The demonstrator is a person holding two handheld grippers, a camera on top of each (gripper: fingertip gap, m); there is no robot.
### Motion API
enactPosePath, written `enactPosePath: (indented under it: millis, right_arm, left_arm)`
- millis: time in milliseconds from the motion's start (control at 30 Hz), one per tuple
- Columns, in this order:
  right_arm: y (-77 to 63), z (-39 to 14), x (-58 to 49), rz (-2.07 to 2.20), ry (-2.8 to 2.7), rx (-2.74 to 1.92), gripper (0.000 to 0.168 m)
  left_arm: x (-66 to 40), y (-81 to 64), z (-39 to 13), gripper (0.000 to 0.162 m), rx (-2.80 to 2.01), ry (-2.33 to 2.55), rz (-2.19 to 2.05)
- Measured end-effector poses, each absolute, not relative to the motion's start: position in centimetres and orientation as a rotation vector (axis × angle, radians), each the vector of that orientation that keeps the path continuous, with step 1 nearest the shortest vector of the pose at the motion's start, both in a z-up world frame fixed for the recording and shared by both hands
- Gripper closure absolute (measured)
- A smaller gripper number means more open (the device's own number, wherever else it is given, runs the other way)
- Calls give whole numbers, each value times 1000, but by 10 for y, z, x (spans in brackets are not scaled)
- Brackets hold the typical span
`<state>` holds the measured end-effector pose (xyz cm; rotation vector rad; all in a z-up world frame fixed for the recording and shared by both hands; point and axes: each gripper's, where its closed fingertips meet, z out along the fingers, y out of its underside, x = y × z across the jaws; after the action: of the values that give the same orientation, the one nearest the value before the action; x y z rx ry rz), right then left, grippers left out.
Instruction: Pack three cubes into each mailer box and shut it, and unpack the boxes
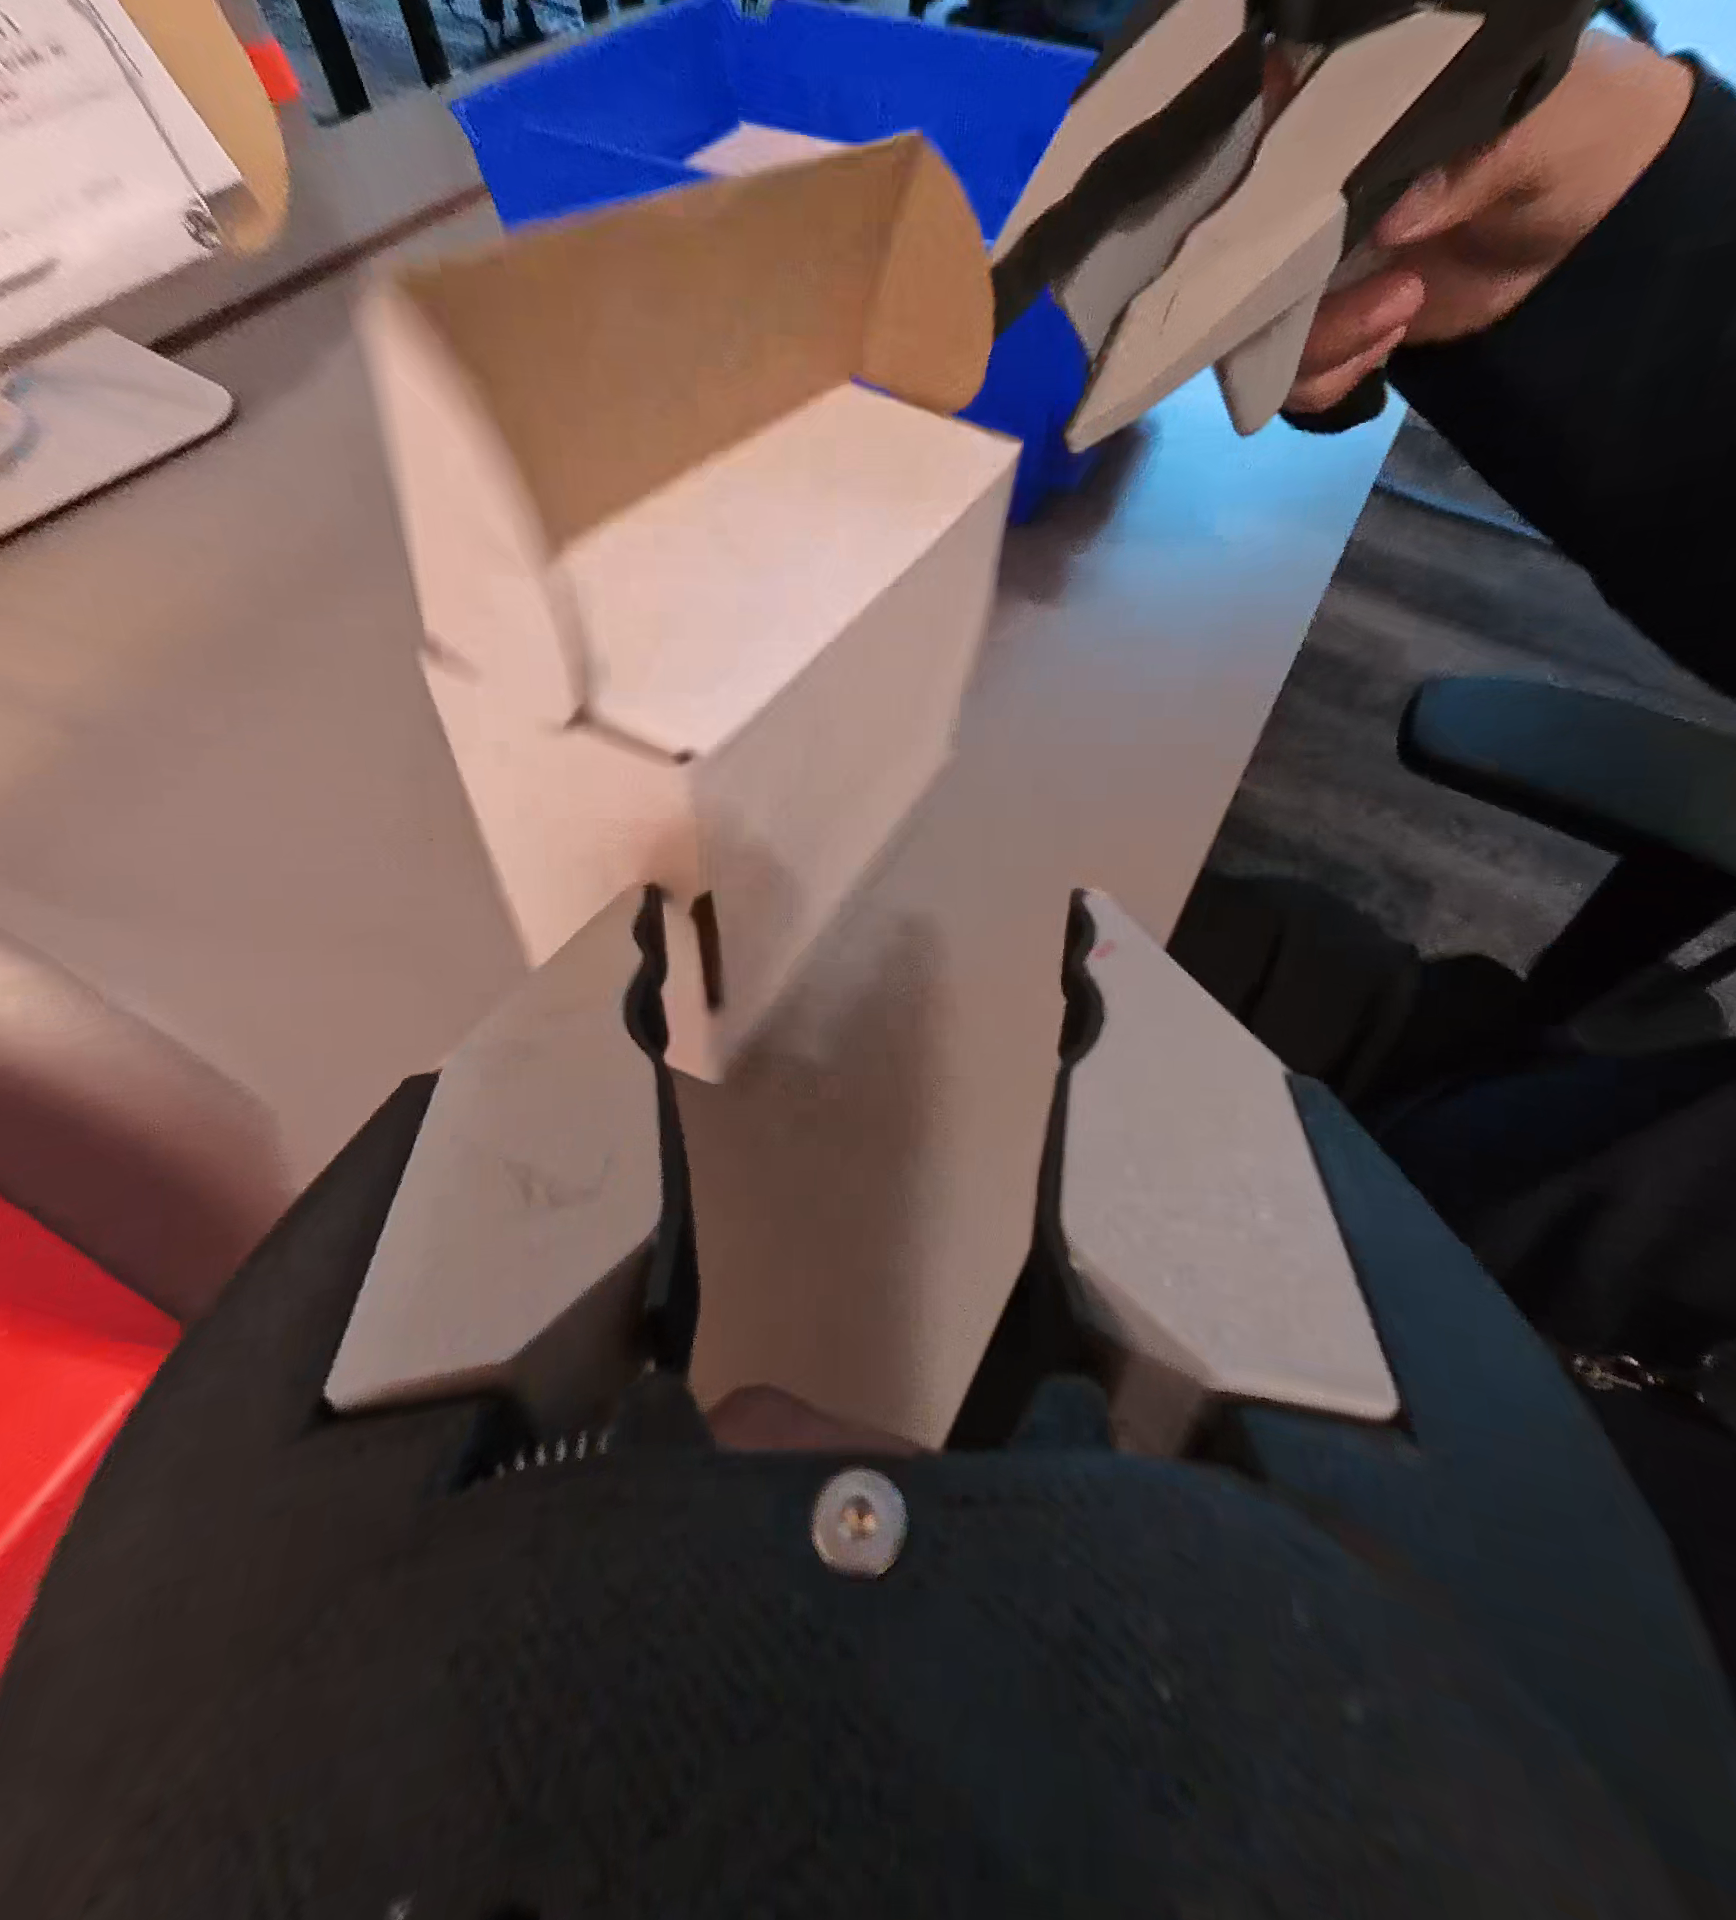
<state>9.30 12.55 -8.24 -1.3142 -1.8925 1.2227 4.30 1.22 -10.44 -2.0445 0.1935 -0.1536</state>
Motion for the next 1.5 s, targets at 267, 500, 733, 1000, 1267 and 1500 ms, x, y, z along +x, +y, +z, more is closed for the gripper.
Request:
enactPosePath:
  millis: [267,500,733,1000,1267,1500]
  right_arm:
    - [128,-115,82,1036,-1907,-1286,119]
    - [127,-75,75,1056,-1643,-1053,125]
    - [106,-87,117,1037,-1600,-852,131]
    - [114,-72,150,1034,-1627,-807,138]
    - [121,-57,135,1244,-1925,-807,122]
    - [129,-64,106,1355,-2067,-858,128]
  left_arm:
    - [31,20,-129,89,-2059,142,-177]
    - [29,20,-131,111,-2014,261,45]
    - [50,4,-147,116,-1918,363,214]
    - [49,-16,-125,118,-1882,318,105]
    - [7,2,-77,117,-1928,369,89]
    - [6,20,-76,122,-1978,399,-134]
